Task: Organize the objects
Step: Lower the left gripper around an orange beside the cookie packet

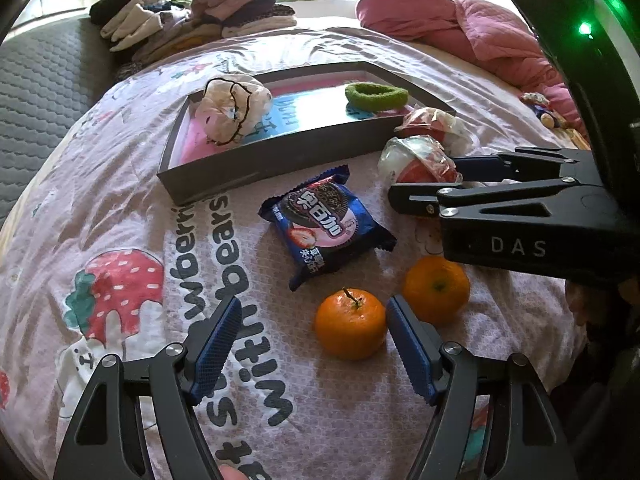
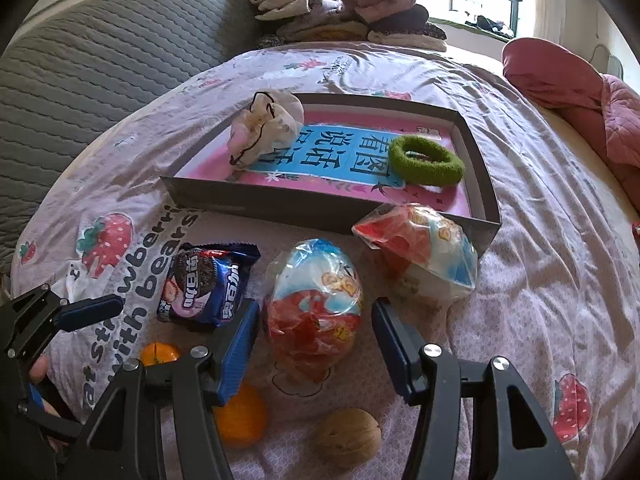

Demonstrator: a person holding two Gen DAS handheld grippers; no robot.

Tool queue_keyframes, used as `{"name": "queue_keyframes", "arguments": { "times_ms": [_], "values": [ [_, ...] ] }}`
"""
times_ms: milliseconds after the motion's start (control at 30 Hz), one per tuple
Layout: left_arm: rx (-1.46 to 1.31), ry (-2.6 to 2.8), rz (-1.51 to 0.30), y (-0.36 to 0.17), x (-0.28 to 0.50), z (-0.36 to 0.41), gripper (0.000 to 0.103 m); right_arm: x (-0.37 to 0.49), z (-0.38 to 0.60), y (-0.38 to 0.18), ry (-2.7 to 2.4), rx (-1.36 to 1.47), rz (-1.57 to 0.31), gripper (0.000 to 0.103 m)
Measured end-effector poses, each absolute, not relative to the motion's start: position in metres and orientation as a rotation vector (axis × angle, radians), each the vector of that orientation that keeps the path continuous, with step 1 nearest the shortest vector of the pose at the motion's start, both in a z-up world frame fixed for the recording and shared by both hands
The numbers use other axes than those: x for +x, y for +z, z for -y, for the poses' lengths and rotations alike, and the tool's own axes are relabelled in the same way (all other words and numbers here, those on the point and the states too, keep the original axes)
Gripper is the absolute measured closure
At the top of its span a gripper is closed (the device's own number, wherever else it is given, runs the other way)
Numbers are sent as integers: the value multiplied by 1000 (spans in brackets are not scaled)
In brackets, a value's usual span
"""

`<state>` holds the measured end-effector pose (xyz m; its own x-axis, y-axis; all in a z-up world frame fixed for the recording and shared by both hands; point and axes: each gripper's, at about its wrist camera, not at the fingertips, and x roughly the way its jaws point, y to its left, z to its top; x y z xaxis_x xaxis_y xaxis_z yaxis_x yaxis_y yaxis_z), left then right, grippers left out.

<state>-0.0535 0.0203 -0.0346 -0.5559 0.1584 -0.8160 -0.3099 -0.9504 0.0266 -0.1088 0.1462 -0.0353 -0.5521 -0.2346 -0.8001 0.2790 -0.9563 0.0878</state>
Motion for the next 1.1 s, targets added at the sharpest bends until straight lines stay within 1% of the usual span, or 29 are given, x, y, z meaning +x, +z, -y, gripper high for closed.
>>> {"name": "queue_keyframes", "arguments": {
  "times_ms": [267,400,667,867,967,1100],
  "values": [
    [-1324,2542,-183,-36,-57,-18,27,-114,-151,-39,-2534,1326,0,45],
    [-1335,2524,-182,-39,-57,-20,27,-117,-154,-43,-2512,1351,47,45],
    [-1340,2520,-167,-43,-58,-21,27,-115,-151,-44,-2506,1342,29,50],
    [-1364,2524,-176,-51,-63,-23,29,-115,-149,-46,-2506,1345,21,51],
    [-1363,2533,-167,-52,-64,-22,33,-115,-150,-45,-2507,1333,30,51],
    [-1361,2526,-142,-51,-66,-21,43,-116,-153,-45,-2501,1329,43,51]
  ]
}}
